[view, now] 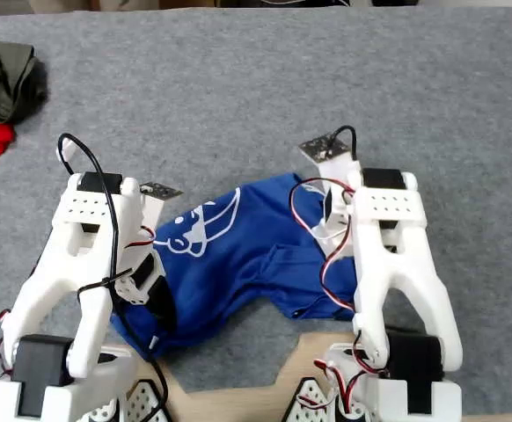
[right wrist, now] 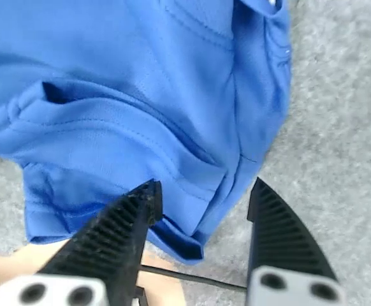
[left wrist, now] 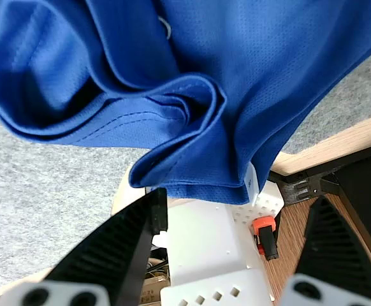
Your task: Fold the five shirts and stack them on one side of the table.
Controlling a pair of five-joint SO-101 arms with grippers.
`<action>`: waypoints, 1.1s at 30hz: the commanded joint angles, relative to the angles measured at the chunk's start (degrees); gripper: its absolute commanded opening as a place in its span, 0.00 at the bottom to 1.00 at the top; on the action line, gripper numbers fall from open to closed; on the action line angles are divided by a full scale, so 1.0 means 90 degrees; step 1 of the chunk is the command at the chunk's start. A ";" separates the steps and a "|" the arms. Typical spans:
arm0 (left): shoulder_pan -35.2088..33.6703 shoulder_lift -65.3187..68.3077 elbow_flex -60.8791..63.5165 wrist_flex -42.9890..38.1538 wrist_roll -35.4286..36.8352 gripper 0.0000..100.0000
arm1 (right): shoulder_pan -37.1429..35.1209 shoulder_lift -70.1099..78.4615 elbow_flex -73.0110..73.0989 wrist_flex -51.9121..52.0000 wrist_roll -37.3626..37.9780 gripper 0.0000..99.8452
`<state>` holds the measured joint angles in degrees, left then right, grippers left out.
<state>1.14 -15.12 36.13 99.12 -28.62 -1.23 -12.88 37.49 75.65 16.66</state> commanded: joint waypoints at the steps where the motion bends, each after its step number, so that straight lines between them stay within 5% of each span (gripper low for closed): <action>1: -0.0039 -0.0034 -0.0264 0.0068 -0.0020 0.35 | 0.0054 -0.0259 0.0317 -0.0430 0.0020 0.21; 14: -0.0039 -0.0034 -0.0264 0.0068 0.0000 0.35 | 0.0083 -0.0259 0.0650 -0.0830 0.0010 0.12; 33: -0.0088 -0.0034 -0.0205 0.0088 0.0000 0.35 | 0.0093 -0.1480 0.0620 -0.0264 0.0010 0.12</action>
<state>0.97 -15.12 36.13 99.12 -28.62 -1.23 -21.41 43.30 71.96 16.66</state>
